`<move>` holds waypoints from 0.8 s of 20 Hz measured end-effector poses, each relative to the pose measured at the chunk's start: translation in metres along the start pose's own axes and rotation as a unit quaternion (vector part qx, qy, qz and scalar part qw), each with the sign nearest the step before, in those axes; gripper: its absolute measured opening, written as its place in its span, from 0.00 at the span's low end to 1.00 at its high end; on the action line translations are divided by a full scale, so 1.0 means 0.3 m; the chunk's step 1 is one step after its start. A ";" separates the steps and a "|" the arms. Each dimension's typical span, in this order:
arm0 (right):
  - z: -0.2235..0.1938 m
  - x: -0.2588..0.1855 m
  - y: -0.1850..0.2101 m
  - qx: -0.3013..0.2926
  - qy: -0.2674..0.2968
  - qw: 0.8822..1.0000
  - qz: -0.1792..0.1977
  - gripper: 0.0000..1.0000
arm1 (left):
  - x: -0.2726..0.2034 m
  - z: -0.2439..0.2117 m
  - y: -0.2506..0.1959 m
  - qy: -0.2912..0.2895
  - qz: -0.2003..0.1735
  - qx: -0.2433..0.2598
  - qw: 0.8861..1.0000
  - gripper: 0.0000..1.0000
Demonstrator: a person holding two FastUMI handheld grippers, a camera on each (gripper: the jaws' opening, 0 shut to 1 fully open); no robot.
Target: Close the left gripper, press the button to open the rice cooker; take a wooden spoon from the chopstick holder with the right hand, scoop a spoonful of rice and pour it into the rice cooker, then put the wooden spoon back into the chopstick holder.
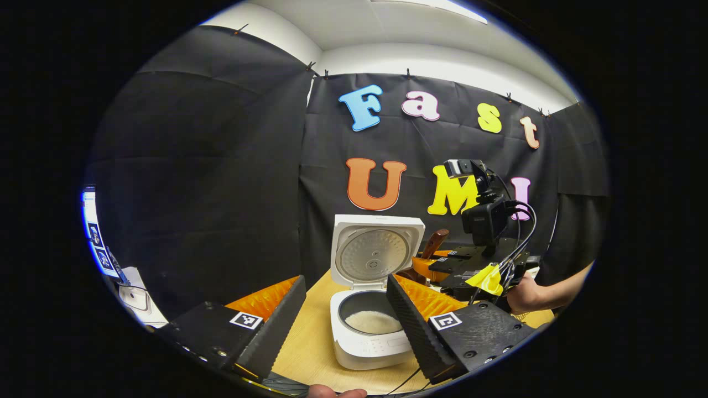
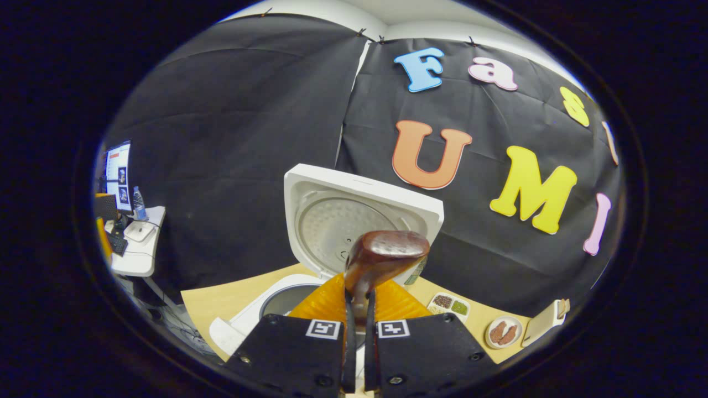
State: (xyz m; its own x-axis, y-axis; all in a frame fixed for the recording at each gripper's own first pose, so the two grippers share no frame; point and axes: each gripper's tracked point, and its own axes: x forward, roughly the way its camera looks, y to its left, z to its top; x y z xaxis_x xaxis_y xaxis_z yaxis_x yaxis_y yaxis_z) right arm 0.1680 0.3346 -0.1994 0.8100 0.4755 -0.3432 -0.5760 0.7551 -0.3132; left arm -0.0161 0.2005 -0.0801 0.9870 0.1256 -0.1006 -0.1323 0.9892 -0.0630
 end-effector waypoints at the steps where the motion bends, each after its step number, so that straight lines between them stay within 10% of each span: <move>1: 0.002 -0.006 -0.004 0.007 0.000 1.000 0.002 0.06 | -0.001 -0.001 -0.003 -0.001 0.000 0.000 1.000 0.94; 7: 0.020 -0.081 -0.065 0.132 -0.001 0.991 0.018 0.11 | 0.005 0.014 -0.038 0.002 0.003 0.006 1.000 0.94; 16: 0.050 -0.389 -0.358 0.332 -0.041 0.942 0.013 0.11 | -0.017 0.045 -0.236 0.004 -0.023 0.026 0.999 0.94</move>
State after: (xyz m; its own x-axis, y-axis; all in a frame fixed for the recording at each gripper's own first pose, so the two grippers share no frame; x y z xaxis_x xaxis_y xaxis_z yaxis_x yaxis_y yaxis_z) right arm 0.1369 0.2048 -0.1126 0.8182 0.5099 -0.2654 -0.4212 0.8460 0.3268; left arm -0.0106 0.1310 -0.0618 0.9912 0.0791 -0.1065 -0.0811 0.9966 -0.0152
